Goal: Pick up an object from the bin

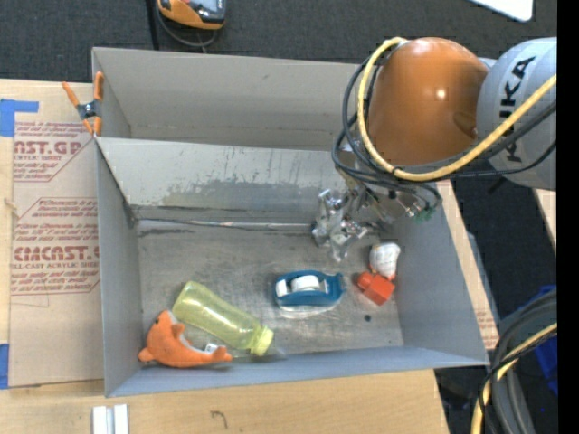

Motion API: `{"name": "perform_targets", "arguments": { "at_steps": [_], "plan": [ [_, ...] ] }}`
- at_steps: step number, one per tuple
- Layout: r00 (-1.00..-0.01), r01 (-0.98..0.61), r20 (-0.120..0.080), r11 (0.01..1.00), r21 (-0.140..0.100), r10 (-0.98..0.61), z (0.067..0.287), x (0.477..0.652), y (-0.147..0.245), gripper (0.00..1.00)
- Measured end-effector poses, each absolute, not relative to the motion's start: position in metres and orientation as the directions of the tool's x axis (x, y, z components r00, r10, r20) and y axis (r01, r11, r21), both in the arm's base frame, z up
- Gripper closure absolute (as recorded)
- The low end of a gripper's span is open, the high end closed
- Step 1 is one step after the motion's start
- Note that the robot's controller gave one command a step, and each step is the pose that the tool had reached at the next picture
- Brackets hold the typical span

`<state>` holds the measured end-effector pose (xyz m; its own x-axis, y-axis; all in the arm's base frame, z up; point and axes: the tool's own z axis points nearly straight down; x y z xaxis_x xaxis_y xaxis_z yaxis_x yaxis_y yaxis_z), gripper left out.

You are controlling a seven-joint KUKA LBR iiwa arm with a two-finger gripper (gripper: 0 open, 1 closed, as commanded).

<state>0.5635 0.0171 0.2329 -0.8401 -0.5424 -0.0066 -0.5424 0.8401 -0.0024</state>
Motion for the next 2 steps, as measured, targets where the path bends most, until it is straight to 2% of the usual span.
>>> {"name": "perform_targets", "arguments": {
  "at_steps": [1, 2],
  "plan": [
    [-0.84, -0.542, -0.004, 0.84, 0.0, -0.542, 0.2313, 0.5626, 0.0171, 0.0],
    [-0.84, -0.542, -0.004, 0.84, 0.0, -0.542, 0.2314, 0.5626, 0.0171, 0.0]
  ]
}}
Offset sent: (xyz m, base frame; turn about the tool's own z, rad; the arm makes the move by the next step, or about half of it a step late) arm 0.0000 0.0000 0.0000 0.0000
